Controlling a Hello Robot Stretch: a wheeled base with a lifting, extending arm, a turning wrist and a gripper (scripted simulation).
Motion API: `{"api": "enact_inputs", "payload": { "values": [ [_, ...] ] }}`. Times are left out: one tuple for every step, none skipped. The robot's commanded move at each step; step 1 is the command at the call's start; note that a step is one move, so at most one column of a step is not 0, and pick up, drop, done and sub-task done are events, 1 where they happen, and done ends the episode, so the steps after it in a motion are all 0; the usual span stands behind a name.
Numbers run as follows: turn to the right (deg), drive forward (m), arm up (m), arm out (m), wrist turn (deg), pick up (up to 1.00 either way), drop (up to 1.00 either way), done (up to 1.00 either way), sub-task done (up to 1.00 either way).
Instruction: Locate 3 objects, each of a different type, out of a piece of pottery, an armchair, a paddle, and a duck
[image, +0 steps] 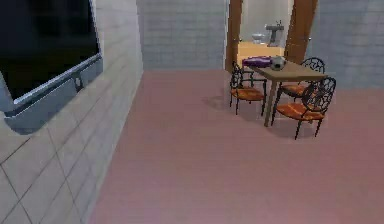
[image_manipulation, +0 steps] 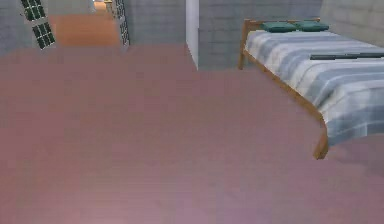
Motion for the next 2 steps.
{"api": "enact_inputs", "payload": {
  "values": [
    [0.0, 1.00, 0.00, 0.00, 0.0, 0.00, 0.00, 0.00, 0.00],
    [0.0, 1.00, 0.00, 0.00, 0.0, 0.00, 0.00, 0.00, 0.00]
  ]
}}
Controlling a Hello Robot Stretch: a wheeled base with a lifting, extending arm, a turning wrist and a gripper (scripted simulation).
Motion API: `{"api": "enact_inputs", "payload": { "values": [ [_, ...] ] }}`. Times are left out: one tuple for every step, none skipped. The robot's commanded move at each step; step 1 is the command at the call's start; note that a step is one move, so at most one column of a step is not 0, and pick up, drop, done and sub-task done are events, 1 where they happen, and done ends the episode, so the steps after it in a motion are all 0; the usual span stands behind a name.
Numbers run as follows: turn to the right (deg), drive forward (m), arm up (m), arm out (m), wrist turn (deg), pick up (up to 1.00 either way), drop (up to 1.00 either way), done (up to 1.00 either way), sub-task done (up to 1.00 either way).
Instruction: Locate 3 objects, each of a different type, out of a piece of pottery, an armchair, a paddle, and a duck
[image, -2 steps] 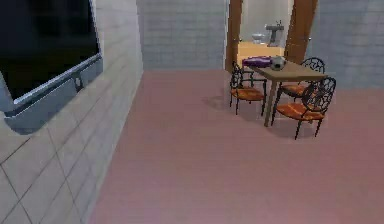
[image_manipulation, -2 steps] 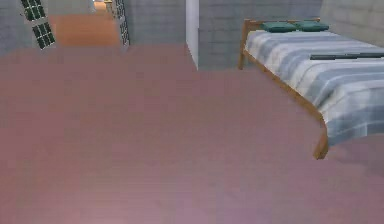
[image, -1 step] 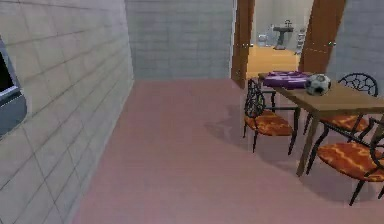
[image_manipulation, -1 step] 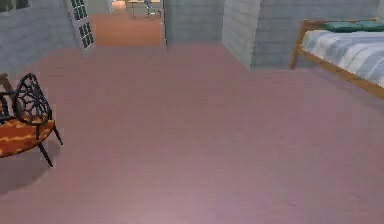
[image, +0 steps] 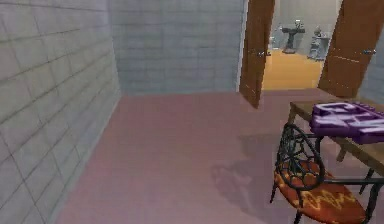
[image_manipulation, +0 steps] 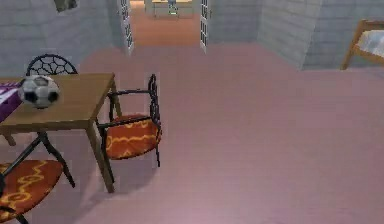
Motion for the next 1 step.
{"api": "enact_inputs", "payload": {
  "values": [
    [0.0, 1.00, 0.00, 0.00, 0.0, 0.00, 0.00, 0.00, 0.00]
  ]
}}
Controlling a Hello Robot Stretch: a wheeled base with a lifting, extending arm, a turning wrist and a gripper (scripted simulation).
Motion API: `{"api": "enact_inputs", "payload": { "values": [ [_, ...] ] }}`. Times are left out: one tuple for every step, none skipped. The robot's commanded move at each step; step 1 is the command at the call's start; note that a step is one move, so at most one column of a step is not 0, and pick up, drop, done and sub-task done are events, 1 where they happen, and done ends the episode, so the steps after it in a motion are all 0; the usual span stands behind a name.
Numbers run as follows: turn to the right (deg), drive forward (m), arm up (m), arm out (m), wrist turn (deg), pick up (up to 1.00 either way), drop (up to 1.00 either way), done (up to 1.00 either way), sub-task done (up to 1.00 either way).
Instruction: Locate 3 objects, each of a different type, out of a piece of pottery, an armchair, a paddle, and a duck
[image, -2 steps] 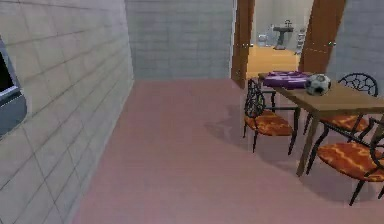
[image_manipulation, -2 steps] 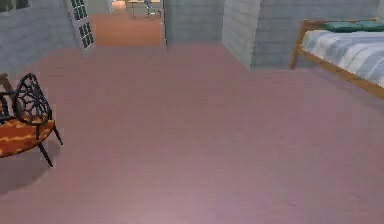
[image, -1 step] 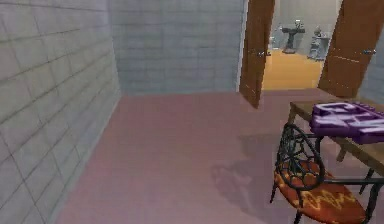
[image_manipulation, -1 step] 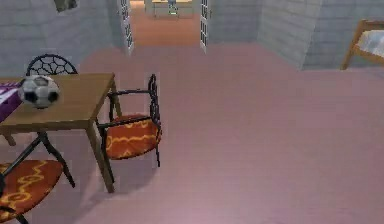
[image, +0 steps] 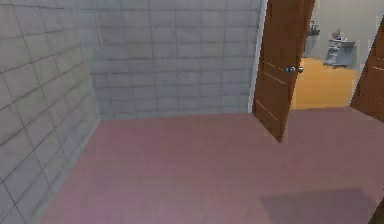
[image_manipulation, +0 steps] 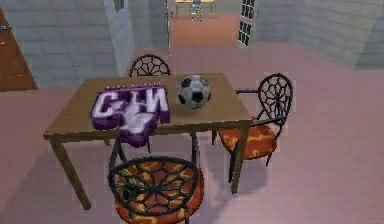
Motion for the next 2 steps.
{"api": "enact_inputs", "payload": {
  "values": [
    [0.0, 0.45, 0.00, 0.00, 0.0, 0.00, 0.00, 0.00, 0.00],
    [36.0, 0.00, 0.00, 0.00, 0.0, 0.00, 0.00, 0.00, 0.00]
  ]
}}
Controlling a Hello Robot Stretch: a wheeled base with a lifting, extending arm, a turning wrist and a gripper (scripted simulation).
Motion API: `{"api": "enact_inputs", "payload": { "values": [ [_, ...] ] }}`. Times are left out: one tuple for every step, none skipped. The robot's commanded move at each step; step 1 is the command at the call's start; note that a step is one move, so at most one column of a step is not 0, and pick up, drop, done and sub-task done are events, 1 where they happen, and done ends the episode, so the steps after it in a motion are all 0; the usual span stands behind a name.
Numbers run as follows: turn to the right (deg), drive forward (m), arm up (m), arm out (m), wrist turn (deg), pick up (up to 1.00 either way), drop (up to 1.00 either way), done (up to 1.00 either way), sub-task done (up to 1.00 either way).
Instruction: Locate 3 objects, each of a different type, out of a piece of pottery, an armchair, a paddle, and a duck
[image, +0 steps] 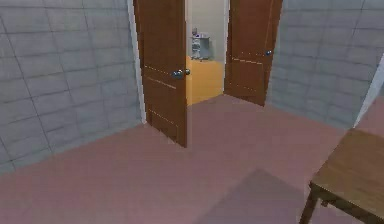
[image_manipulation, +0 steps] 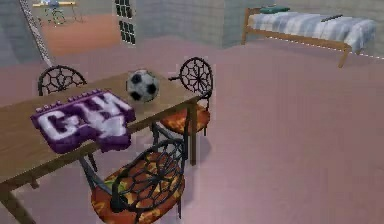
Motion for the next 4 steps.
{"api": "enact_inputs", "payload": {
  "values": [
    [0.0, 1.00, 0.00, 0.00, 0.0, 0.00, 0.00, 0.00, 0.00],
    [33.0, 0.00, 0.00, 0.00, 0.0, 0.00, 0.00, 0.00, 0.00],
    [0.0, 0.05, 0.00, 0.00, 0.0, 0.00, 0.00, 0.00, 0.00],
    [-6.0, 0.00, 0.00, 0.00, 0.0, 0.00, 0.00, 0.00, 0.00]
  ]
}}
